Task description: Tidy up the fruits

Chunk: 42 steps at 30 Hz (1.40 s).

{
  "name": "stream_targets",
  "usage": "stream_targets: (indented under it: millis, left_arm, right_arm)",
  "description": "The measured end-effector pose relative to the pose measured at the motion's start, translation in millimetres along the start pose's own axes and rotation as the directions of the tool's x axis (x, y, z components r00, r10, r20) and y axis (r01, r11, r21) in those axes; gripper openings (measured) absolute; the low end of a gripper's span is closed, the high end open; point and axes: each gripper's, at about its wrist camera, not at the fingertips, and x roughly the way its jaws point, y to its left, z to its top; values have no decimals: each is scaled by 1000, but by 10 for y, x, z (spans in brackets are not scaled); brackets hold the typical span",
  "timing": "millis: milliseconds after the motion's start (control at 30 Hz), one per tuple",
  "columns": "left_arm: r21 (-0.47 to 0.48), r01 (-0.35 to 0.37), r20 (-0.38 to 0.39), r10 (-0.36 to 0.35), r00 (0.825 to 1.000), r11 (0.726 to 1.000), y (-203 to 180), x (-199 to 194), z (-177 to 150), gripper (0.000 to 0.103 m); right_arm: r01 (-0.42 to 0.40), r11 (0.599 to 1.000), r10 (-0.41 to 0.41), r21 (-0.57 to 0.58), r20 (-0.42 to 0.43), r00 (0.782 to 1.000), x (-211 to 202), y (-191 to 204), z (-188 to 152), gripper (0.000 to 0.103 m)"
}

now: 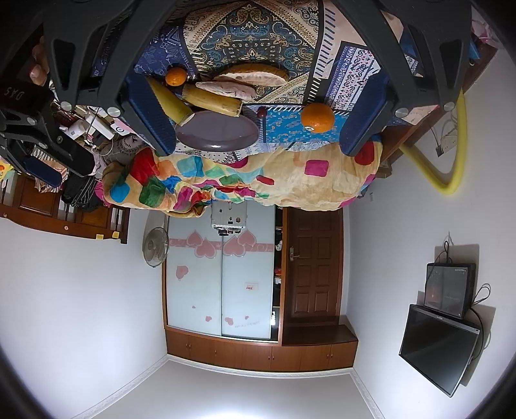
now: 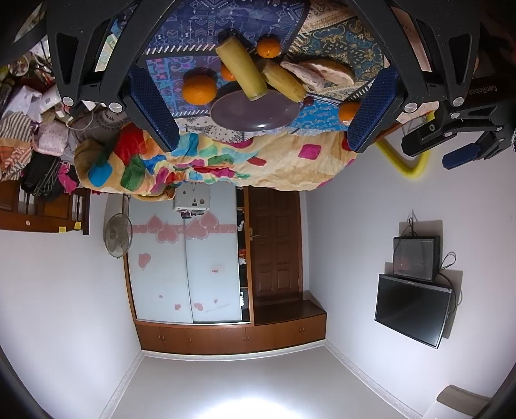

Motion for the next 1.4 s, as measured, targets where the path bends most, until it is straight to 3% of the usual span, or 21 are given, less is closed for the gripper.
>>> stream_targets:
  millis: [1000,1200,1400]
  left_arm:
    - [8,4,-10,-4,1000,1000,28,109,-67,103]
    - [14,6,-102,-5,995,1000,59,342,-184,103]
    - [-3,30,-253,-30,967,1000,129,690,-441,101]
  right_arm:
    - [3,1000,-3,-4,-13,1000,37,6,-28,103]
    - [26,998,-30,-55,-65,997,147,-59,-167,103]
    - [60,990,-82,-130,-172,982,332,-198,-419,103]
